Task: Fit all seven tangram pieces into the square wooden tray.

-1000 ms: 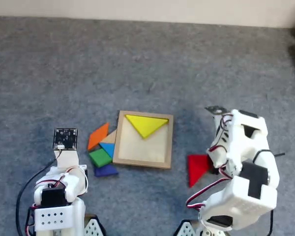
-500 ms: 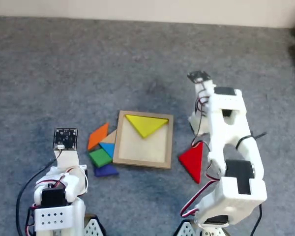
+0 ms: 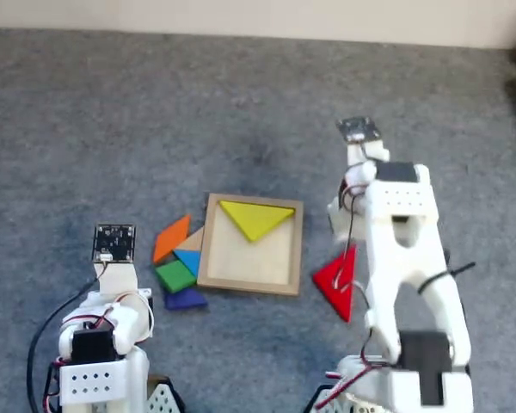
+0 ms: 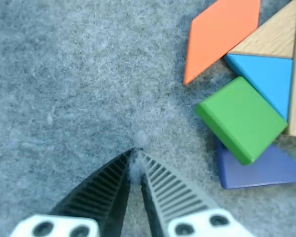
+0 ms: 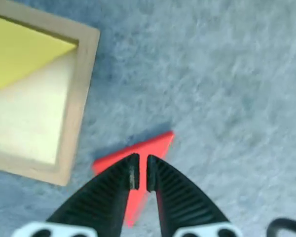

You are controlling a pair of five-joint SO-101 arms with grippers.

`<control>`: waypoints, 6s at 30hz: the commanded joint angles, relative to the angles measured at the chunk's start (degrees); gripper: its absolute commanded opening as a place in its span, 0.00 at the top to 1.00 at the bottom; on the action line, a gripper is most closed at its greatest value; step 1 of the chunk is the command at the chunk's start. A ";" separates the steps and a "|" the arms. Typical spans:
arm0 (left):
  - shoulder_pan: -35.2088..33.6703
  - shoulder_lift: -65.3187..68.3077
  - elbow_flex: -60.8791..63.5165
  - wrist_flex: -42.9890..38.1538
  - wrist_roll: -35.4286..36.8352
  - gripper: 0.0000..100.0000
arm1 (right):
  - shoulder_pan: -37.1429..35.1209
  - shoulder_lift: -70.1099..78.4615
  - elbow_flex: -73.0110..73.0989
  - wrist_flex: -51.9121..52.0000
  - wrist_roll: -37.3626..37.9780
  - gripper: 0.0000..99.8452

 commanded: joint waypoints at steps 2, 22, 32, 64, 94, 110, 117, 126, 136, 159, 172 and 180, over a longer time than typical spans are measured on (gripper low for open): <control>-0.40 -0.84 -0.04 0.26 -0.18 0.99 | -3.38 -6.37 4.53 -1.19 -5.89 0.87; -0.40 -0.84 -0.04 0.26 -0.18 0.99 | -11.56 -6.29 17.71 -10.51 -19.34 0.50; -0.40 -0.84 -0.04 0.26 -0.18 0.99 | -11.65 -6.29 24.22 -17.89 -25.14 0.50; -0.40 -0.84 -0.04 0.26 -0.18 0.99 | -11.65 -6.29 25.98 -17.89 -30.68 0.66; -0.40 -0.84 -0.04 0.26 -0.18 0.99 | -11.38 -6.99 23.96 -14.29 -20.92 0.80; -0.40 -0.84 -0.04 0.26 -0.18 0.99 | -11.91 -6.90 9.89 -7.16 -21.10 0.80; -0.40 -0.84 -0.04 0.26 -0.18 0.99 | -18.95 -6.37 3.47 -4.44 -21.45 0.80; -0.40 -0.84 -0.04 0.26 -0.18 0.99 | -26.95 -6.20 3.12 -10.07 -32.18 0.80; -0.40 -0.84 -0.04 0.26 -0.18 0.99 | -30.11 -6.20 3.56 -16.84 -35.60 0.80; -0.40 -0.84 -0.04 0.26 -0.18 0.99 | -30.81 7.96 0.57 -12.88 -39.82 0.64; -0.40 -0.84 -0.04 0.26 -0.18 0.99 | -30.81 2.51 -6.11 -3.38 -33.23 0.64; -0.40 -0.84 -0.04 0.26 -0.18 0.99 | -30.73 -2.77 5.32 -10.15 -25.49 0.87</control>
